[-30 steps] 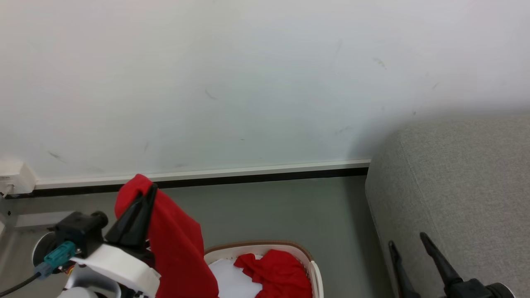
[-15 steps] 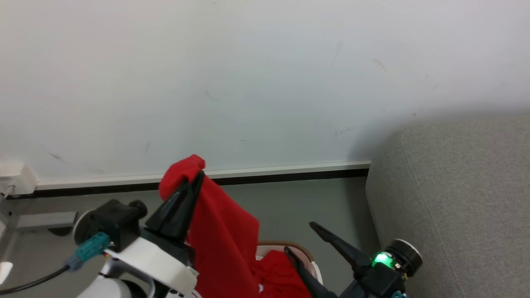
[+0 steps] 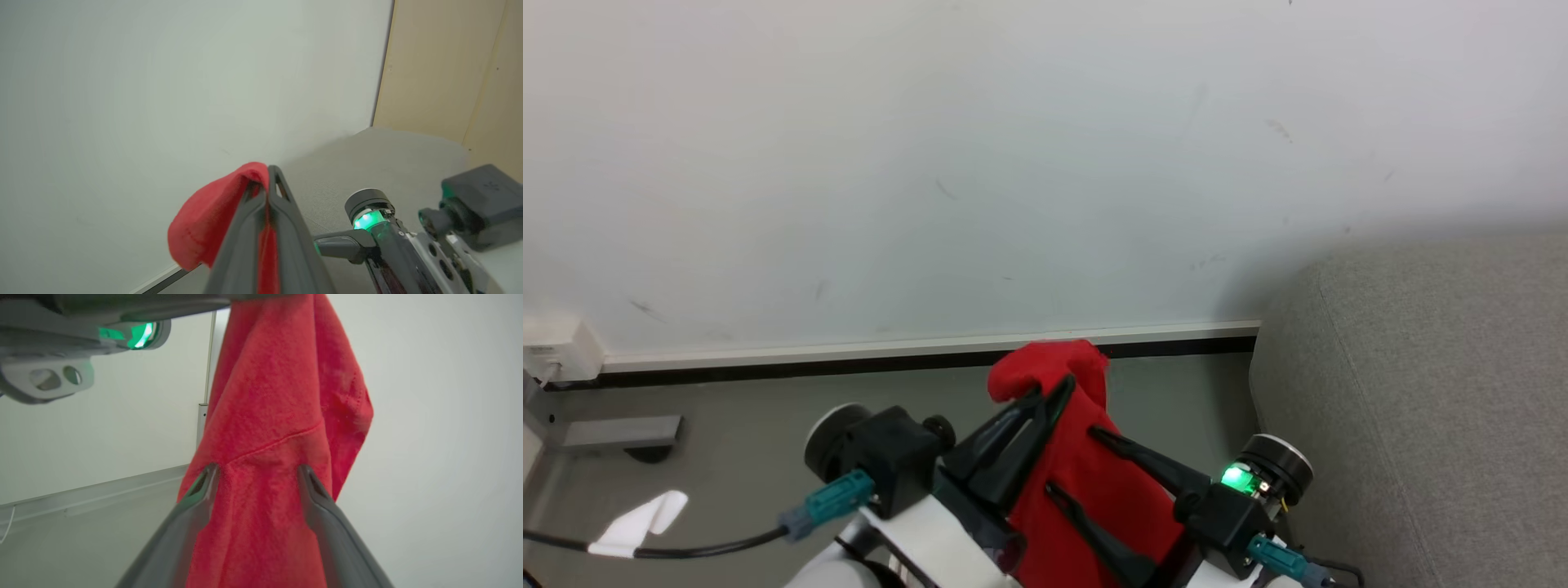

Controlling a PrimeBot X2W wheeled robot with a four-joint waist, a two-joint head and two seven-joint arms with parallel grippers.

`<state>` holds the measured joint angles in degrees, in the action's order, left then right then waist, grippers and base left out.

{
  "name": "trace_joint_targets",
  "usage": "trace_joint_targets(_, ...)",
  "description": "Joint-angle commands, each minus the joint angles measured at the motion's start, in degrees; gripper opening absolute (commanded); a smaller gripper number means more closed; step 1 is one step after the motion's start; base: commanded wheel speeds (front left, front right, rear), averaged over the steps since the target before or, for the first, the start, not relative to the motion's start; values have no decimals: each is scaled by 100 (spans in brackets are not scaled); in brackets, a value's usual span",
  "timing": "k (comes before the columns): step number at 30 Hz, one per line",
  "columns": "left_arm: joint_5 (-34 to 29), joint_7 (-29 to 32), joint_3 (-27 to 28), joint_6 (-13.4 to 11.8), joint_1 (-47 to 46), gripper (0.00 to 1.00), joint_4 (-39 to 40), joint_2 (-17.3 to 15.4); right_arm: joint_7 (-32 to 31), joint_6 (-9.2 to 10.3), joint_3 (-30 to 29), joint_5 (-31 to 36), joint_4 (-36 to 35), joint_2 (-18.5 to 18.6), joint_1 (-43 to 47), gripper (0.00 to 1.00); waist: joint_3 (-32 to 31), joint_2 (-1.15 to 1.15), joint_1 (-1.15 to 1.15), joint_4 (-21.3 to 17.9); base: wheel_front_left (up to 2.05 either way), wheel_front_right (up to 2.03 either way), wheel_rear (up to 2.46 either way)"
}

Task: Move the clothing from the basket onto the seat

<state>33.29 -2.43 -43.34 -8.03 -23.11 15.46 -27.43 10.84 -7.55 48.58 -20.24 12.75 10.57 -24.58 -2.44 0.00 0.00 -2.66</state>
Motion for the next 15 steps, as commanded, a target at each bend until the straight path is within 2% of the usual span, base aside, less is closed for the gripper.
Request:
trace_joint_targets(1, -42, 32, -42, 57, -55, 0, 17, 25, -17, 12, 46, -44, 34, 24, -71, 100, -8, 0, 0, -8, 0, 0, 0)
trace_joint_targets(7, 27, 149, -328, 228, -27, 0, 122, 146, -134, 12, 44, -260, 230, 5, -82, 100, -55, 0, 0, -61, 0, 0, 0)
trace_joint_targets(8, 54, 166, -358, 238, -7, 0, 146, 172, -169, 12, 20, -266, 273, -23, -68, 94, -66, 0, 0, -75, 0, 0, 0)
trace_joint_targets(9, 79, 175, -390, 251, 13, 0, 183, 200, -160, 12, -27, -257, 318, -47, -62, 38, -74, 0, 0, -87, 0, 0, 0)
trace_joint_targets(10, 101, 180, -411, 248, 21, 0, 224, 225, -139, 12, -80, -276, 354, -82, -40, 0, -77, 0, 0, -98, 0, 0, 0)
trace_joint_targets(15, 146, 215, -418, 225, -3, 0, 288, 234, -184, 13, -56, -423, 456, -111, 3, 0, -93, 0, 0, -152, 0, 0, 0)
